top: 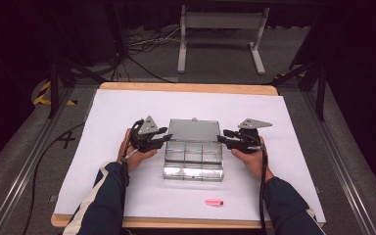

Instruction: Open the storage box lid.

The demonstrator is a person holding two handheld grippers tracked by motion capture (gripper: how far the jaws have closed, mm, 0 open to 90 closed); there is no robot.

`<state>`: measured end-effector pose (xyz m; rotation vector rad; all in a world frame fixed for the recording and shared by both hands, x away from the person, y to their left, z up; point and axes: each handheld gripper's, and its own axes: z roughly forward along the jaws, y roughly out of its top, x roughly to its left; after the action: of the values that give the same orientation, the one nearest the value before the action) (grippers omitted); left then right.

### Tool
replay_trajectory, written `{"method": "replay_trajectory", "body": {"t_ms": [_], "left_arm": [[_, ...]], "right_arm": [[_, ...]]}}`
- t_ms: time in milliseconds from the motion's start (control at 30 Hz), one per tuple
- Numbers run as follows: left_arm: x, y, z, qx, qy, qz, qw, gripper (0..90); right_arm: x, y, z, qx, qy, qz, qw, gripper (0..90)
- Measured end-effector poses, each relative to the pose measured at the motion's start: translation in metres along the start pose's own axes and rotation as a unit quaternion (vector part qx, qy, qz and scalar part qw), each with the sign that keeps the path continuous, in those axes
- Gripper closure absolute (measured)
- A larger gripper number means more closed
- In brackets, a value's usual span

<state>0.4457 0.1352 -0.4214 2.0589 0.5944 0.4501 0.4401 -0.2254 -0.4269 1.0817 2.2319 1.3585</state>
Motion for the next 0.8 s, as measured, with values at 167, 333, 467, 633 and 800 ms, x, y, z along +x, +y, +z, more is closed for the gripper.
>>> {"method": "replay_trajectory", "body": {"t_ms": [167, 333, 467, 633, 800], "left_arm": [[-0.002, 0.003, -0.010, -0.003, -0.003, 0.001, 1.0000, 64.5], [-0.007, 0.002, -0.022, -0.001, -0.005, 0.009, 0.9999, 62.2], [-0.010, 0.000, -0.030, 0.004, -0.009, 0.018, 0.9998, 62.1], [-0.016, -0.004, -0.038, 0.019, -0.006, 0.030, 0.9994, 60.0], [-0.019, -0.011, -0.049, 0.026, -0.005, 0.031, 0.9991, 59.0]], "right_arm": [[0.001, 0.001, -0.003, 0.000, -0.004, -0.008, 1.0000, 58.5], [0.004, 0.004, -0.008, 0.002, -0.003, -0.027, 0.9996, 58.6], [0.011, 0.010, -0.014, 0.020, -0.003, -0.072, 0.9972, 58.7], [0.015, 0.011, -0.019, 0.028, 0.003, -0.087, 0.9958, 58.7], [0.016, 0.010, -0.023, 0.036, 0.008, -0.094, 0.9949, 58.6]]}}
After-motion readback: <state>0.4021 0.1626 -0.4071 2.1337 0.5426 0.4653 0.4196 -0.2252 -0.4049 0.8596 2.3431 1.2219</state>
